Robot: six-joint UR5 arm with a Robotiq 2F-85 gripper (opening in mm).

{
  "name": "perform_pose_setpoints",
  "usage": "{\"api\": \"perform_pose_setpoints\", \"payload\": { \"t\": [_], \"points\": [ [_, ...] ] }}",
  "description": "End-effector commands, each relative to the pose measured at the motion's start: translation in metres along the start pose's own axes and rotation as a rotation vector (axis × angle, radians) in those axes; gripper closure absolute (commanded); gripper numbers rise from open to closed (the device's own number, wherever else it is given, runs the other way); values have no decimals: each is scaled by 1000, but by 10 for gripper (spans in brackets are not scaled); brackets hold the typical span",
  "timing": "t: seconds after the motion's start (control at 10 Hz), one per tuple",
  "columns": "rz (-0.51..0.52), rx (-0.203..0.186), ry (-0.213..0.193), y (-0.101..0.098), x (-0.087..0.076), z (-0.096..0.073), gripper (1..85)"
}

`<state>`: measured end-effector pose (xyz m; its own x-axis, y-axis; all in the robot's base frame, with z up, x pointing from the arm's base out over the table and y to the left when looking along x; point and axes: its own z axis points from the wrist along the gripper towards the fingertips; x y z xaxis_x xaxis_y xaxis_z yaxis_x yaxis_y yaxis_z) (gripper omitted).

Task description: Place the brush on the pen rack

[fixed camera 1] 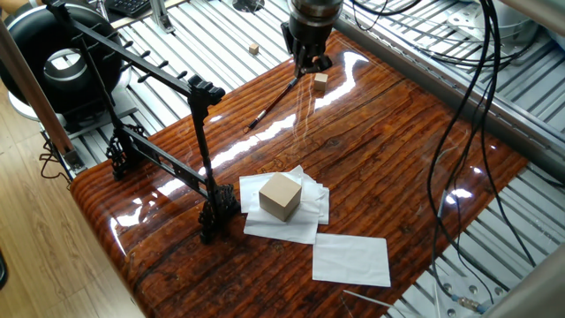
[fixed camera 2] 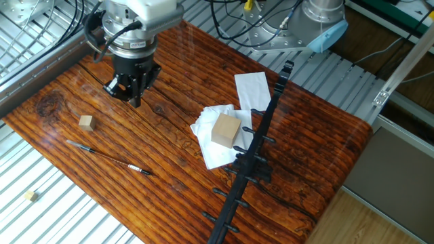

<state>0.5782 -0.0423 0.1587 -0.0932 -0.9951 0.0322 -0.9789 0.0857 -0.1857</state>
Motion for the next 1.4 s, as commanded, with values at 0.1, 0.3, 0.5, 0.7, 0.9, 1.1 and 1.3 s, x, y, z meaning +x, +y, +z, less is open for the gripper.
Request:
{"api": "perform_pose_setpoints", "payload": {
  "t": [0.1,0.3,0.5,0.7,0.9,1.1,1.3],
  "points": [
    [-4,-1,-24,-19,-4,12,843],
    [-14,6,-20,-38,-7,20,843],
    [-104,35,54,-65,3,20,843],
    [-198,45,67,-73,2,31,843],
    [-265,89,62,-82,-3,40,843],
    [-335,111,75,-86,-2,45,843],
    [-324,119,60,-81,-6,55,843]
  ]
}}
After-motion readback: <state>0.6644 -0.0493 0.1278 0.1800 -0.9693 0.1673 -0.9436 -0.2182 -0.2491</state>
